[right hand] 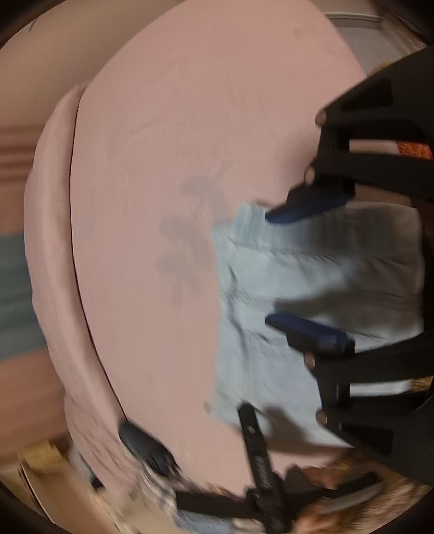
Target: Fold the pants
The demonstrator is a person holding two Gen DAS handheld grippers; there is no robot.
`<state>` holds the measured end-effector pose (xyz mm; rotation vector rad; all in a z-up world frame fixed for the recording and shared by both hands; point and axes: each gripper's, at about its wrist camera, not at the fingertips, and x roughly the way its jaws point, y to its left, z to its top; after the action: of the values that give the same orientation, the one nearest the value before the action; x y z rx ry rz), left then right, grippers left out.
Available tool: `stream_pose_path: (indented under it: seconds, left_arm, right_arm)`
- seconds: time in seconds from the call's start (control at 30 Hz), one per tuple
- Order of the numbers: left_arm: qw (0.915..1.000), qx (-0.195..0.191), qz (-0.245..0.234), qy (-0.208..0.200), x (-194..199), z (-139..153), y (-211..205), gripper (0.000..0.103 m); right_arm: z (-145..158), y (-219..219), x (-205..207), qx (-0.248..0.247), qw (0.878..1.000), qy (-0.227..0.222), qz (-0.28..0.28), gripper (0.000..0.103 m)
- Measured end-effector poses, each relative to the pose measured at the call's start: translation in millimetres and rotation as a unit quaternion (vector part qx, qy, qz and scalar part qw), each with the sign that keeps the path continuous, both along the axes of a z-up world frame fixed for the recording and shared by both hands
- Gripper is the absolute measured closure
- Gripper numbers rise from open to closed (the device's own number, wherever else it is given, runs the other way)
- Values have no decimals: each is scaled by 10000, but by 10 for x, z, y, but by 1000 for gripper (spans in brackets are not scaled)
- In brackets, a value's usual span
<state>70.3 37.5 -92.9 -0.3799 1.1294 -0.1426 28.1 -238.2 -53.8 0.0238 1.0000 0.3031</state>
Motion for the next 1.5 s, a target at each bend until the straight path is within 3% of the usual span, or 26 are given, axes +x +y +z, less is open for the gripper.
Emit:
stream_pose_path:
  seconds: [0.1, 0.27, 0.57, 0.73, 0.87, 1.07, 1.27, 1.37, 1.5]
  left_arm:
    - [9996, -282, -50, 88, -275, -68, -29, 13]
    - [9985, 362, -216, -347, -661, -91, -196, 13]
    - [9982, 288, -68, -525, -981, -124, -184, 13]
    - [9982, 251, -41, -535, -982, -134, -164, 13]
    - [9973, 266, 20, -690, -1006, -152, -219, 13]
    - [9966, 267, 90, -774, -1107, -156, -191, 13]
    - [9983, 228, 73, -523, -1033, -95, -192, 13]
    - [9991, 148, 133, -374, -940, -16, -176, 13]
    - [9984, 195, 71, -528, -882, 140, -225, 13]
  right_arm:
    - [-163, 25, -108, -317, 9994, 147, -34, 42]
    - [-353, -10, -296, -452, 9988, 31, -205, 40]
    - [-434, -169, -439, -228, 9995, 26, -205, 37]
    - [-472, -187, -413, -202, 9996, -25, -177, 31]
    - [-570, -360, -364, 293, 9990, 206, -249, 27]
    - [-578, -319, -383, 142, 9995, 185, -215, 26]
    - [-518, -288, -325, 182, 9989, 354, -240, 24]
    - [-441, -279, -277, 159, 9985, 415, -304, 23]
    - [-246, -241, -220, -9, 9993, 195, -309, 23]
